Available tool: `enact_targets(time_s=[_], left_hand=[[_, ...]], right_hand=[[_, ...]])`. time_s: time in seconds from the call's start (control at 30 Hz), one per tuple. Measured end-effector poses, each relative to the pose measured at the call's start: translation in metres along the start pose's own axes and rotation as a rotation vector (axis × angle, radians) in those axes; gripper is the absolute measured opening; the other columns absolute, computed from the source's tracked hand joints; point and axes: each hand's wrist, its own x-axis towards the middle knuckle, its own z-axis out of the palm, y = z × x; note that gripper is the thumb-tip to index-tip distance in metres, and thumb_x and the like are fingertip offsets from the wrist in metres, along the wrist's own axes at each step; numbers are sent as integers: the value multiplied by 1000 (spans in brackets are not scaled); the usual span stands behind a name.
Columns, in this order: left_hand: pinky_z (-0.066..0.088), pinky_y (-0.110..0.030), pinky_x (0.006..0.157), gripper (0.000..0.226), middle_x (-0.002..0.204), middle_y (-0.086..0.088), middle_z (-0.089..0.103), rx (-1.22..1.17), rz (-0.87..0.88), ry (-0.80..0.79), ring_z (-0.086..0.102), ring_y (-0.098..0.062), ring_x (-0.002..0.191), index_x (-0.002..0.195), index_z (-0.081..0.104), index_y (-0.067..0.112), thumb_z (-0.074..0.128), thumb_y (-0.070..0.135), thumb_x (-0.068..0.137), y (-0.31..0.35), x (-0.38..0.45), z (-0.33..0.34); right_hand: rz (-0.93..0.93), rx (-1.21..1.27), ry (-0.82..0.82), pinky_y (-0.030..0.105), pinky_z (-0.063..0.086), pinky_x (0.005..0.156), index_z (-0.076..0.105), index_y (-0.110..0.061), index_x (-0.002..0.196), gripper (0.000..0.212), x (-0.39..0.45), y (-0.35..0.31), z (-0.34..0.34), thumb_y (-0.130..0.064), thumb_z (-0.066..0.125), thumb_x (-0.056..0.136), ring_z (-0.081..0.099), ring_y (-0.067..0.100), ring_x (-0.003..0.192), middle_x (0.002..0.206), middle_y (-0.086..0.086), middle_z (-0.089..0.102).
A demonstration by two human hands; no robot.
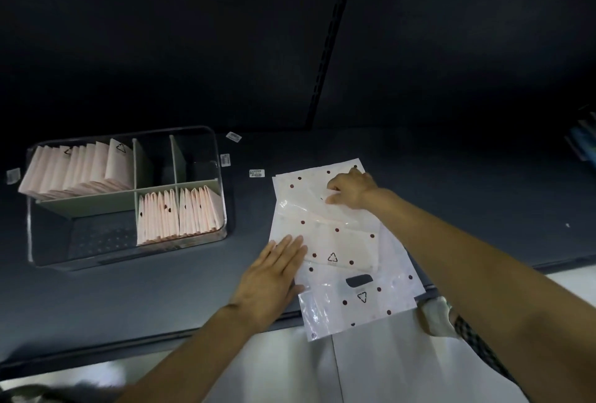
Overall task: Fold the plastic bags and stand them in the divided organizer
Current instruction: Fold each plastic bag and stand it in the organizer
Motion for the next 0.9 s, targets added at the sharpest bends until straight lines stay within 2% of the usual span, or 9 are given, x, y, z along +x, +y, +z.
enact_targets(time_s=[0.07, 0.13, 0.27, 0.4, 0.57, 0.63, 0.7, 0.73, 0.9], left_hand=[[-17, -44, 112, 66, 155, 0, -15, 61, -9, -41, -22, -18, 139, 149, -6, 15, 16, 51, 98, -2, 4, 4], [-4, -43, 116, 67, 156, -3, -6, 114, -14, 11, -7, -19, 144, 150, 5, 13, 13, 53, 96, -1, 6, 5], [-21, -36, 112, 71, 147, 0, -34, 75, -12, -123, -33, -19, 135, 141, -27, 17, 8, 59, 95, 0, 5, 12], [-26, -36, 108, 71, 148, -2, -34, 78, -40, -100, -38, -21, 132, 140, -28, 20, 8, 60, 94, 0, 6, 14], [11, -35, 115, 65, 159, -2, -1, -12, -89, -2, 7, -20, 144, 150, 15, 25, 24, 59, 95, -4, 15, 7], [19, -32, 109, 63, 156, 0, 16, -53, -97, 42, 21, -19, 138, 145, 26, 25, 34, 58, 93, -8, 21, -2], [19, -31, 109, 64, 149, 2, 29, -102, -97, 58, 28, -18, 134, 143, 31, 23, 45, 56, 90, -17, 25, -10], [19, -30, 110, 64, 146, 2, 33, -144, -97, 59, 32, -18, 132, 143, 33, 22, 50, 53, 89, -22, 27, -14], [42, -31, 91, 27, 113, 3, 65, -406, -188, 204, 56, -19, 106, 113, 66, 21, 65, 26, 87, -43, 29, -28]], right_hand=[[3, 38, -1, 37, 26, 100, 59, -27, 96, 16, 9, 1, 8, -41, 51, 94, 36, 26, 123, 111, 4, 55], [23, 55, 62, 36, 28, 99, 54, -21, 122, 35, 9, 1, 15, -41, 52, 93, 37, 26, 121, 123, 5, 54], [-35, 78, 469, 33, 33, 97, 51, -16, 123, 37, -21, 0, 41, -35, 55, 92, 43, 24, 115, 125, 5, 49], [-260, 22, 446, 35, 42, 100, 55, -12, 126, 47, -77, 3, 88, -41, 58, 89, 51, 25, 116, 129, 7, 54], [-298, -256, 440, 34, 45, 99, 62, 4, 118, 68, -97, 11, 110, -24, 85, 59, 61, 26, 114, 123, 16, 63], [-295, -235, 338, 26, 27, 109, 44, 7, 134, 85, -94, 16, 108, -17, 82, 62, 47, 25, 130, 139, 18, 48], [-317, -85, 281, 17, 5, 112, 18, -7, 149, 75, -89, 27, 110, -9, 60, 87, 20, 18, 144, 155, 8, 23], [-318, 43, 265, 12, 3, 111, 23, -14, 148, 64, -89, 33, 108, -3, 50, 91, 19, 14, 144, 155, 1, 24], [-232, 801, 151, 3, 36, 91, 66, -27, 111, 33, -99, 46, 81, -3, 52, 93, 56, -5, 106, 115, -17, 64]])
